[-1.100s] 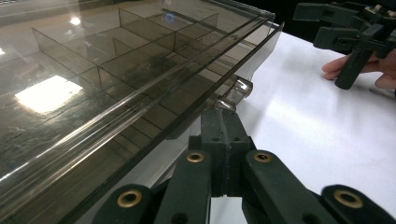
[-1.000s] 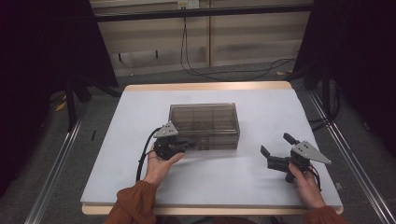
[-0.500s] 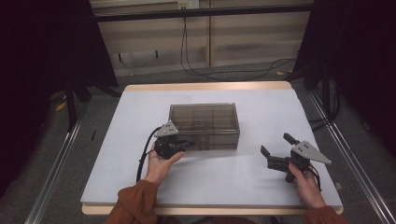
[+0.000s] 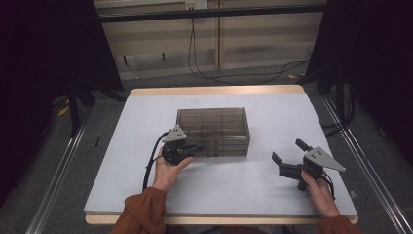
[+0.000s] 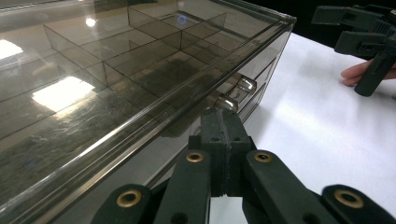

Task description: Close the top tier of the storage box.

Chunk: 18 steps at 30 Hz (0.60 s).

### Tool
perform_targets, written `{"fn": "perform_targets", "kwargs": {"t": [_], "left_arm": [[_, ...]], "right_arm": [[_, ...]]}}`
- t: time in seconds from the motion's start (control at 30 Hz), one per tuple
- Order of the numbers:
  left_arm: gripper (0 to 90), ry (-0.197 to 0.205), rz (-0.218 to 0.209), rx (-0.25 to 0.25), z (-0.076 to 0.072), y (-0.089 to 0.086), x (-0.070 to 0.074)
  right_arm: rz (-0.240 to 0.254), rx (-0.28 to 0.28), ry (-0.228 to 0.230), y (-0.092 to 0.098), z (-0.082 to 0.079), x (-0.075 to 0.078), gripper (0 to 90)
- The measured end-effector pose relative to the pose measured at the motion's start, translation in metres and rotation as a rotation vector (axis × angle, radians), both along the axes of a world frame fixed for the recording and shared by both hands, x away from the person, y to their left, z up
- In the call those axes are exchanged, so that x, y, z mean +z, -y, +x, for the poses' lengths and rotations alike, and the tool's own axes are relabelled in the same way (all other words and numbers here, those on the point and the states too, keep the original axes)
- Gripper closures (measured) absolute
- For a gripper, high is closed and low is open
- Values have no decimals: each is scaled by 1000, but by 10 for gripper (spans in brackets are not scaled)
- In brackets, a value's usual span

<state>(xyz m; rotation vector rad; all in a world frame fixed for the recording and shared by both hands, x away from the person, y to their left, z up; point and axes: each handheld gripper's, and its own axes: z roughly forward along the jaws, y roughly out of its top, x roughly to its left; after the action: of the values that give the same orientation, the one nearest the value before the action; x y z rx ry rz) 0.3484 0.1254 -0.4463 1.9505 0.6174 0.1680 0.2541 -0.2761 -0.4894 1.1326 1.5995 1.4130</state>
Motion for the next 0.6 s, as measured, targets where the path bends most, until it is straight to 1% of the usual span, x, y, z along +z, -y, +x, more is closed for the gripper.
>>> {"fn": "perform_targets", "kwargs": {"t": [0.33,0.37,0.43,0.47,0.5,0.53,0.6], "left_arm": [[898,-5,-9,1,1,0,-1],[892,-6,-12,-3,1,0,-1],[862,-10,-6,-7,0,-1,-1],[862,-7,-6,-5,0,-2,-1],[846,-7,0,-14,0,-3,0],[824,-7,-8,-19,-1,-5,0],[813,-10,-6,-25,-2,-6,1]], "right_arm": [[-2,0,2,0,0,0,0],[-2,0,2,0,0,0,0],[0,0,0,0,0,0,0],[0,0,0,0,0,0,0],[-2,0,2,0,0,0,0],[0,0,0,0,0,0,0],[1,1,0,0,0,0,0]]}}
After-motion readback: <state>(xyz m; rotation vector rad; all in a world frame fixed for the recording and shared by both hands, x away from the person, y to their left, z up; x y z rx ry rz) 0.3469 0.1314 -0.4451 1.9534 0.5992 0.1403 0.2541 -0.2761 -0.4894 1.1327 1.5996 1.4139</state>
